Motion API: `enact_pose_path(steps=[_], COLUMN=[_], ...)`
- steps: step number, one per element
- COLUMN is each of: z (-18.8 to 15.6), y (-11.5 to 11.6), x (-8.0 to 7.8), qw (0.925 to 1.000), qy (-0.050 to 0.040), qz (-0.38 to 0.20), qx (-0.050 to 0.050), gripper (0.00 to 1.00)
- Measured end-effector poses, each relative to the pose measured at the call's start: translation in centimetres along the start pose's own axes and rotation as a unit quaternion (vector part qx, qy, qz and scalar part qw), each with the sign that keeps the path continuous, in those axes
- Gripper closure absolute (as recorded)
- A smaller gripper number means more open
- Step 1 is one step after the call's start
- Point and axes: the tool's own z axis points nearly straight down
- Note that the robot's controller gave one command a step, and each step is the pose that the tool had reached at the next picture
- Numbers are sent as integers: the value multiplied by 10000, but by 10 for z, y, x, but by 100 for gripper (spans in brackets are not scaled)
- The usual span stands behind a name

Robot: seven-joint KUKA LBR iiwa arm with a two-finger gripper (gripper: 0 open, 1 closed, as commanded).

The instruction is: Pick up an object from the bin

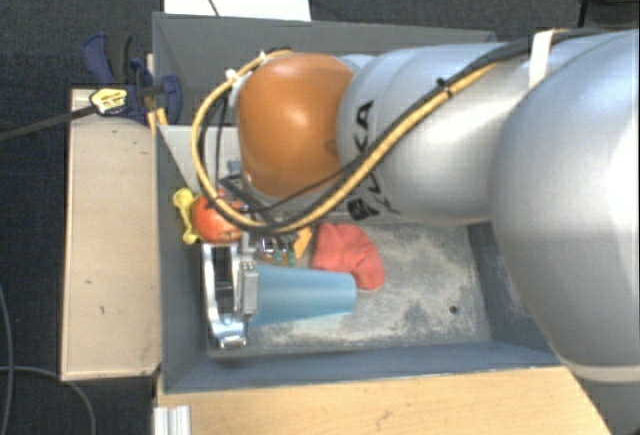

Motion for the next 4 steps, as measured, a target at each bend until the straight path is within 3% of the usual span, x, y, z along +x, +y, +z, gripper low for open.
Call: enact_pose_path(steps=[1,2,3,4], z=[-5,70,76,71], y=[-1,-52,-73,-101], x=[-2,26,52,46], qw=[10000,9989,9982,9960], qy=[-38,-50,-59,-58], qz=[31,-461,-599,-891], qx=[-10,-9,-8,-2], gripper=[0,0,0,0])
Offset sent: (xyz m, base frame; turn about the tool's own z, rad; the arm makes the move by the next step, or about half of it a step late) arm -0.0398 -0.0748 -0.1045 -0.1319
